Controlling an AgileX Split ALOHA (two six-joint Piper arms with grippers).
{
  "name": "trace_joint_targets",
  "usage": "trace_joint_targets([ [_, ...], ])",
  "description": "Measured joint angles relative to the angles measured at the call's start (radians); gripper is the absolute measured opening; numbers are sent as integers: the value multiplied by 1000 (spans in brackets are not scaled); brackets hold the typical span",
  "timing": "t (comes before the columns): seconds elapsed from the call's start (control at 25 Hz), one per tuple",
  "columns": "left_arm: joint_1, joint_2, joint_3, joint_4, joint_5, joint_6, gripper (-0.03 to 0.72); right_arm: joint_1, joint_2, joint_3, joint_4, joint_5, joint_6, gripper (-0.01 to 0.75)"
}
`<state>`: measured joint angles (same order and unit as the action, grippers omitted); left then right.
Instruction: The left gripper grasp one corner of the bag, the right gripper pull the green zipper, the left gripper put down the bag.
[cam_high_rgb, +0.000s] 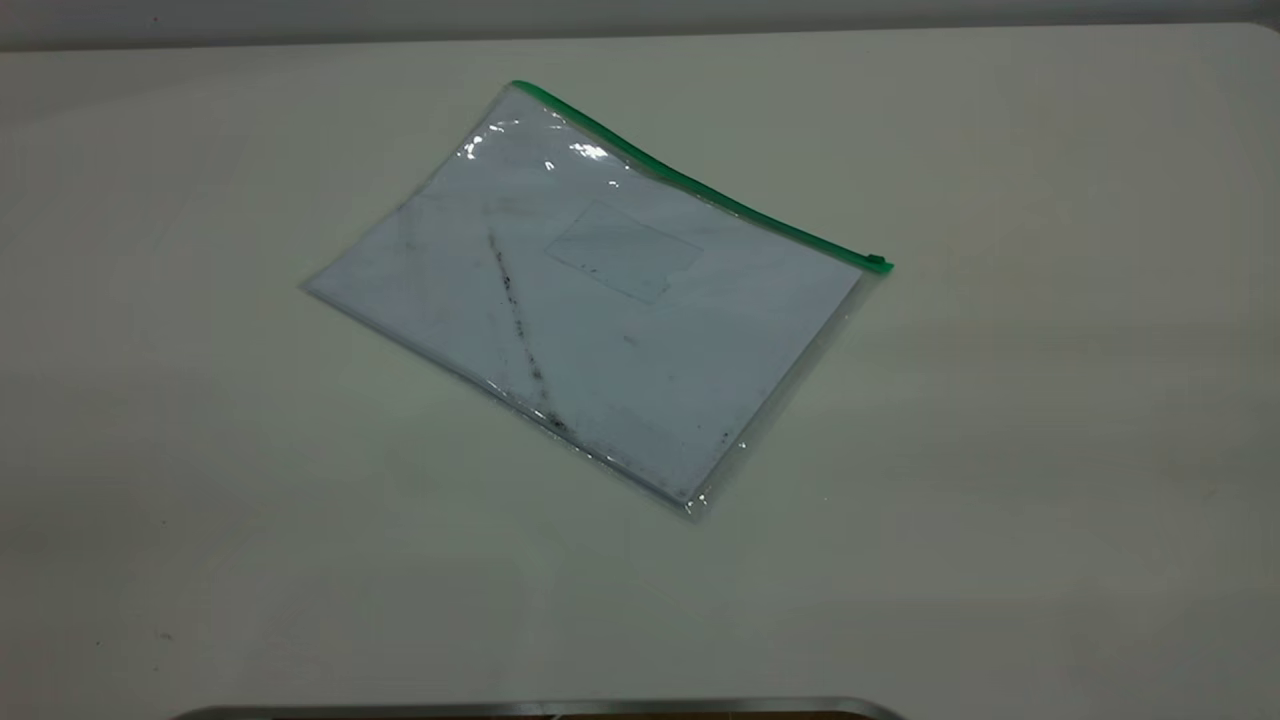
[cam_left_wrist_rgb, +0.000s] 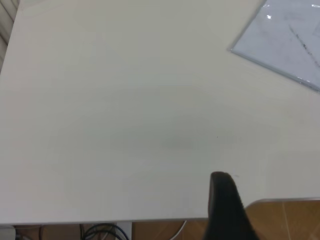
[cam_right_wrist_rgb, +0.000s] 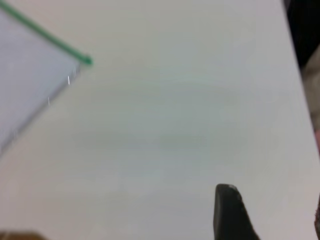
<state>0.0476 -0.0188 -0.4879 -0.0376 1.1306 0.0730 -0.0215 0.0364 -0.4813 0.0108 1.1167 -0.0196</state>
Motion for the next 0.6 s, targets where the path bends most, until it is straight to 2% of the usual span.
trace_joint_targets([
  [0.6, 0, 0, 0, 0, 1, 0, 519, -1, -52, 0, 4, 7, 0, 440],
])
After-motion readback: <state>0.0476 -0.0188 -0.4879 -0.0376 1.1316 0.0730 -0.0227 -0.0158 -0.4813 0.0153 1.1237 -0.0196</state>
